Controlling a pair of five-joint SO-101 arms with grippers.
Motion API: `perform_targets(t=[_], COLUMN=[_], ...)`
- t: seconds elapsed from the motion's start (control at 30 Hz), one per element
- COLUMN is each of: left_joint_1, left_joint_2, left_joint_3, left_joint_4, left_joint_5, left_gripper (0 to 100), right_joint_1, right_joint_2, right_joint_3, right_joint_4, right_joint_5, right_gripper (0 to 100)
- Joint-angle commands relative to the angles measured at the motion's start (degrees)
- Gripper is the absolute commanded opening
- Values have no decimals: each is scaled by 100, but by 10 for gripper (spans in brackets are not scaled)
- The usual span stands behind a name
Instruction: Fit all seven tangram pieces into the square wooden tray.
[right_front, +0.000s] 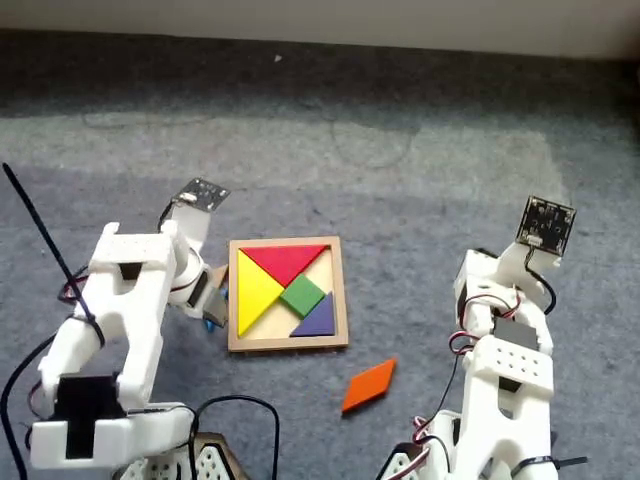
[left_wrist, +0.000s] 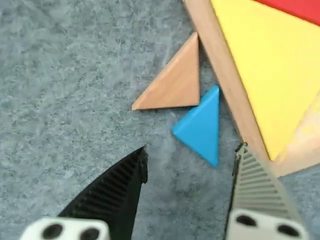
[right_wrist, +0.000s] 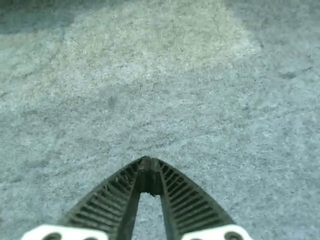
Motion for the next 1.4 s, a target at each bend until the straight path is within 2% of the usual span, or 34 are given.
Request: perform_targets(t=[0.0,0.23,0.37,0.6,1.17,1.37], left_joint_1=[-136,-110,189,743,1086,1095], left_joint_2=[391,884,910,936,945,945], left_joint_3=[-470,-760,-752,-787,-787,-743], left_joint_4=[-167,-141,-149,-176,-290,-264], left_joint_5=[-132,-316,-343,-343,-343,-343], left_gripper=[277,261,211,200,199,138], right_joint_1=[-84,-84,-84,-84,-84,-92], right_joint_2=[-119,-119,-119,-119,-119,-119], right_joint_3=[-31,-31,-31,-31,-31,-31], right_joint_4=[-136,-136,-136,-136,-136,-136], right_joint_5=[-18,-18,-18,-18,-18,-18], right_gripper=[6,6,6,6,6,6])
